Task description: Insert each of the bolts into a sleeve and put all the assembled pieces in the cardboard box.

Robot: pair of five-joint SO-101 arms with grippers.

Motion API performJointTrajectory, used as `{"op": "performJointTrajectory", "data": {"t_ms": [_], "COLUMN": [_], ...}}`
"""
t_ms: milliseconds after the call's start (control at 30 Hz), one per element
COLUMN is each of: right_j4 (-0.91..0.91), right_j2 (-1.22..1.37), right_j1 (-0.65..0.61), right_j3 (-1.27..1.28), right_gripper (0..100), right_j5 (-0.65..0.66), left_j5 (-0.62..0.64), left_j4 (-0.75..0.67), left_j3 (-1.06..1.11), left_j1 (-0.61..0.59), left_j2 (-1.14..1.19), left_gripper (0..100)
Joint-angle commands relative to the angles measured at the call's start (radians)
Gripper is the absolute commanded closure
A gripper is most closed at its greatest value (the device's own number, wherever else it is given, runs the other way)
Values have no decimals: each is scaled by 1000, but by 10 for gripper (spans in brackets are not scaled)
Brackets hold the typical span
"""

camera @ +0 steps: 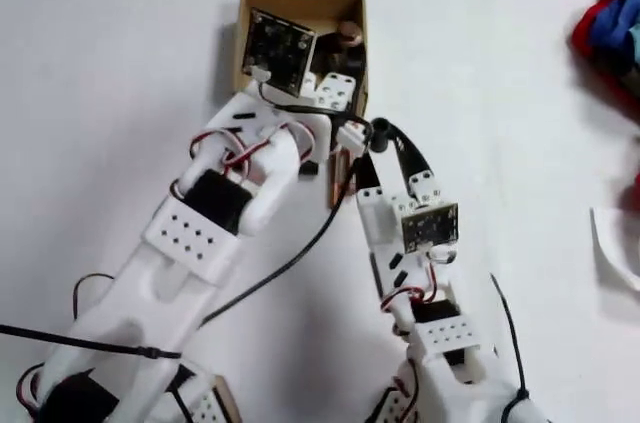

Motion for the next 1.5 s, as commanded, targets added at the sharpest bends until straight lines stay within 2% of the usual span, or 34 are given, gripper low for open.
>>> {"op": "performJointTrajectory", "data": {"t_ms": [0, 300, 567, 733, 1467], "right_j4": [-45, -42, -88, -139, -226], "right_j2": [42, 127, 239, 234, 232], "right_j1": [-22, -24, -24, -22, -19], "right_j3": [-2, -21, -84, -83, -87], "right_gripper": [978, 978, 978, 978, 978], "right_j5": [3, 3, 3, 3, 2], "left_j5": [3, 3, 2, 2, 2], "left_j4": [-9, 21, 2, -34, -34], "left_j3": [-53, -51, 53, 90, 159], "left_j1": [40, 112, 106, 106, 106], "left_j2": [-11, -2, -5, -3, -2], "left_gripper": [975, 975, 975, 975, 975]}}
